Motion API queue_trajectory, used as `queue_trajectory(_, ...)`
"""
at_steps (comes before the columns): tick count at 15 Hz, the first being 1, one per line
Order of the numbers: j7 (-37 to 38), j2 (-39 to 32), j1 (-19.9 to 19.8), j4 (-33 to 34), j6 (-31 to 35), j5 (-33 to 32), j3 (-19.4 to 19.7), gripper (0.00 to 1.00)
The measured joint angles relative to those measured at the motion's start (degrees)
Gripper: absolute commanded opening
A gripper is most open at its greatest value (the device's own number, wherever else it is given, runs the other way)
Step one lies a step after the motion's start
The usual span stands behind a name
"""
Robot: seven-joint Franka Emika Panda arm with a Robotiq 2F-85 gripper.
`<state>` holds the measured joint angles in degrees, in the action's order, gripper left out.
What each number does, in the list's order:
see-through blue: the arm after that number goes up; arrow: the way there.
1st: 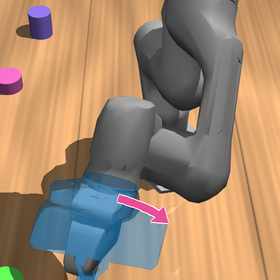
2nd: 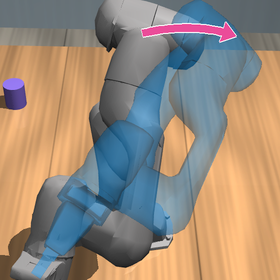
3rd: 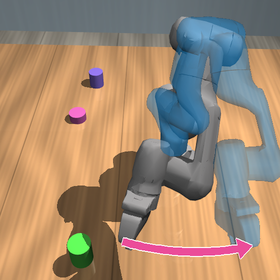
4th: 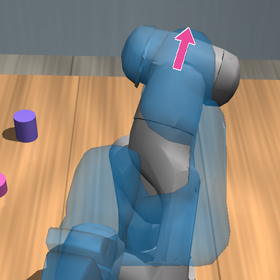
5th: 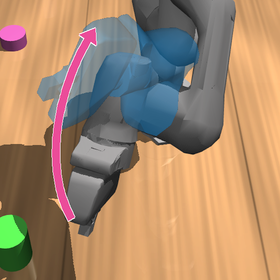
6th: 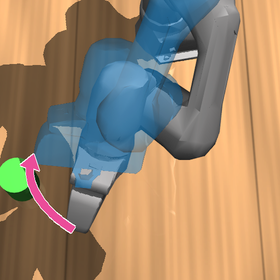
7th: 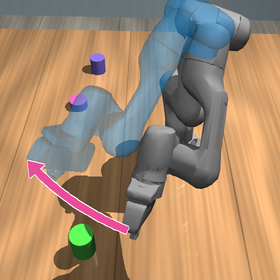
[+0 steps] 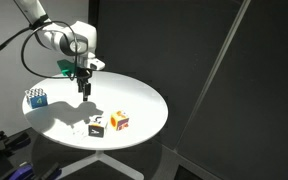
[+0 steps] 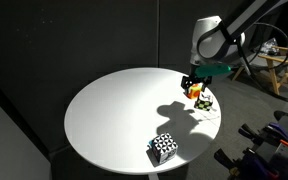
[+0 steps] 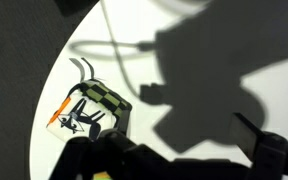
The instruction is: Move the middle pillow toy block to the left
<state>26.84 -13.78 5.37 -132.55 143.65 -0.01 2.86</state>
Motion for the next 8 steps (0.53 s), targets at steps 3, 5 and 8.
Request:
queue_trajectory(3, -5.2, 1.2, 1.0, -1.5, 0.0, -2.0, -1.7, 1.0)
queue_trajectory(5, -8.9, 2.5, 1.4, -2.8, 0.0, -3.3, -2.7, 1.0)
queue_trajectory(8, -13.5, 5.2, 1.5, -5.0, 0.0, -4.1, -4.4, 1.0)
